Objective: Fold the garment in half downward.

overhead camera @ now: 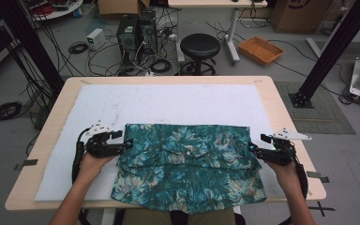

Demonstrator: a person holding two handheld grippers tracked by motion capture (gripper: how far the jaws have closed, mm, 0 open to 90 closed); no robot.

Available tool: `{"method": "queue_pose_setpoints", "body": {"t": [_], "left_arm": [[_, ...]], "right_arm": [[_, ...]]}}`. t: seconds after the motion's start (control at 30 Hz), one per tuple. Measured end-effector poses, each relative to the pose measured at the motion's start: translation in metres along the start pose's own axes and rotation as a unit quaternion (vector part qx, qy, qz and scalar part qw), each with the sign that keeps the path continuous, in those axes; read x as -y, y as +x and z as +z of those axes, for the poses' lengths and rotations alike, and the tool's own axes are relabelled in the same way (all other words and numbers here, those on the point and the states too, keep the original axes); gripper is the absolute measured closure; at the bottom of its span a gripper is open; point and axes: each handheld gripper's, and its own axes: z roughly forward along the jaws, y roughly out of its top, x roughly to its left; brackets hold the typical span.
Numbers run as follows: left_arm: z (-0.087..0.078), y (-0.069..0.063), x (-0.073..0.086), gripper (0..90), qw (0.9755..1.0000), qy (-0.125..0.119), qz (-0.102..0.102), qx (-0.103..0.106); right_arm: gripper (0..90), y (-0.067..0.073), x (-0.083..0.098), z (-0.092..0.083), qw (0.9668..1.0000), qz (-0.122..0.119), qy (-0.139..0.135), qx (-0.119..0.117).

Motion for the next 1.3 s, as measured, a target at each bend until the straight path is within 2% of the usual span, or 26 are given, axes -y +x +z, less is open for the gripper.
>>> {"method": "queue_pose_setpoints", "body": {"t": [0.13,0.2,0.27,0.33,0.43,0.47,0.57,0.67,0.7,0.73,0.77,0.8,0.87,0.9,0.93,0.97,1.07,1.17,1.27,1.3], "left_arm": [[0.016,-0.003,-0.002,33.4,0.9991,0.032,0.017,-0.021],[0.022,-0.005,-0.001,33.4,0.9982,0.046,0.026,-0.029],[0.026,-0.006,0.000,33.4,0.9958,0.064,0.035,-0.054],[0.027,-0.006,0.000,34.1,0.9944,0.069,0.033,-0.074],[0.028,-0.007,0.000,35.0,0.9917,0.081,0.035,-0.093],[0.028,-0.007,0.001,35.2,0.9915,0.082,0.037,-0.094],[0.027,-0.009,0.001,41.1,0.9921,0.082,0.028,-0.090],[0.026,-0.011,0.002,49.6,0.9928,0.078,0.024,-0.087],[0.025,-0.013,0.003,49.6,0.9938,0.077,0.030,-0.075],[0.025,-0.014,0.003,60.4,0.9944,0.076,0.034,-0.065],[0.025,-0.015,0.004,67.4,0.9947,0.077,0.039,-0.056],[0.025,-0.016,0.004,73.9,0.9952,0.075,0.038,-0.050],[0.025,-0.016,0.004,82.6,0.9956,0.076,0.037,-0.041],[0.024,-0.016,0.004,84.3,0.9957,0.076,0.035,-0.040],[0.024,-0.016,0.004,85.0,0.9957,0.076,0.035,-0.040],[0.024,-0.015,0.004,85.5,0.9973,0.063,0.012,-0.036],[0.024,-0.012,0.001,85.7,0.9990,0.032,-0.020,-0.024],[0.032,-0.011,-0.007,85.7,0.9990,0.025,-0.023,-0.028],[0.039,-0.008,-0.013,85.7,0.9989,0.024,-0.028,-0.029],[0.044,-0.006,-0.018,85.7,0.9988,0.018,-0.037,-0.027]], "right_arm": [[33.8,0.001,-0.004,0.015,0.9995,-0.004,0.025,0.018],[44.1,0.004,-0.005,0.020,0.9993,-0.011,0.034,0.009],[49.2,0.006,-0.005,0.025,0.9990,-0.018,0.041,0.001],[59.0,0.007,-0.004,0.031,0.9980,-0.024,0.058,-0.003],[59.8,0.006,0.001,0.041,0.9951,-0.022,0.095,0.017],[59.5,0.005,0.001,0.041,0.9960,-0.013,0.087,0.015],[50.6,0.004,0.002,0.039,0.9958,0.001,0.084,0.036],[50.4,0.004,0.003,0.039,0.9957,0.003,0.084,0.039],[50.7,0.004,0.003,0.039,0.9957,0.003,0.083,0.041],[52.7,0.007,0.004,0.038,0.9953,0.006,0.085,0.047],[55.0,0.007,0.004,0.038,0.9951,0.006,0.084,0.051],[61.3,0.008,0.003,0.038,0.9950,0.006,0.086,0.052],[77.0,0.008,0.003,0.037,0.9954,0.003,0.089,0.035],[83.7,0.009,0.002,0.037,0.9955,-0.002,0.090,0.032],[83.7,0.009,0.002,0.037,0.9955,-0.002,0.090,0.032],[87.9,0.010,0.000,0.038,0.9954,-0.021,0.088,0.031],[88.1,0.004,-0.006,0.039,0.9963,-0.022,0.074,0.037],[88.1,-0.007,-0.017,0.043,0.9968,-0.012,0.067,0.042],[88.1,-0.013,-0.027,0.048,0.9965,-0.018,0.065,0.050],[88.1,-0.016,-0.033,0.050,0.9962,-0.018,0.063,0.056]]}}
